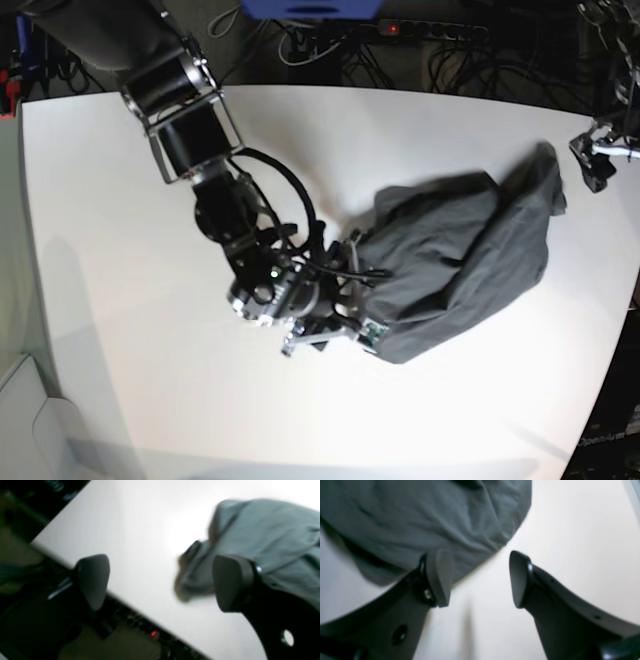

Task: Layout the t-shirt on the table in an organized manner, then fold the t-shirt properly
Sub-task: 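Grasp the t-shirt with the right gripper and lift it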

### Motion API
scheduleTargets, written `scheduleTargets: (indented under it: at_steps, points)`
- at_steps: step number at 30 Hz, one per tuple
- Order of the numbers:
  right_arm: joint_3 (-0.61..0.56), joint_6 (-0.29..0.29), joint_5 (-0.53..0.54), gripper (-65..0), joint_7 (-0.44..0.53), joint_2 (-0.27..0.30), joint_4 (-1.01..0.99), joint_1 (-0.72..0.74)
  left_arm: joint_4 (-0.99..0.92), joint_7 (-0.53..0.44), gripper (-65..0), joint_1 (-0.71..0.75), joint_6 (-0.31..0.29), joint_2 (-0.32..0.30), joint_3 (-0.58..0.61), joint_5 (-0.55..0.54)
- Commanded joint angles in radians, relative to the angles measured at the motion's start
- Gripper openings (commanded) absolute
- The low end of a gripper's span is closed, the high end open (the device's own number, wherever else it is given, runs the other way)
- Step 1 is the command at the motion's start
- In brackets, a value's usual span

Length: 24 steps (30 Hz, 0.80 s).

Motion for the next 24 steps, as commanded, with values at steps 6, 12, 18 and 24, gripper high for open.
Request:
scheduleTargets:
  at_steps: [6, 12, 18, 24]
  points:
    - [0.001, -0.004, 0.007, -27.8, 0.083, -0.038, -0.138, 0.108, 0.024, -0.015, -0.9, 0.032, 0.000, 0.015, -0.005, -0.014]
    - [-0.005, -0.004, 0.007, -27.8, 0.147, -0.065, -0.263, 0.172, 0.032, -0.015, -0.9, 0.048, 0.000, 0.040, -0.005, -0.014]
    - [-0.043, -0.004, 0.007, -27.9, 0.236, -0.065, -0.368, 0.202, 0.032, -0.017, -0.9, 0.057, 0.000, 0.043, -0.005, -0.014]
    - [-0.049, -0.004, 0.007, -28.0, 0.311, -0.067, -0.475, 0.209, 0.032, -0.022, -0.9, 0.057, 0.000, 0.043, -0.005, -0.014]
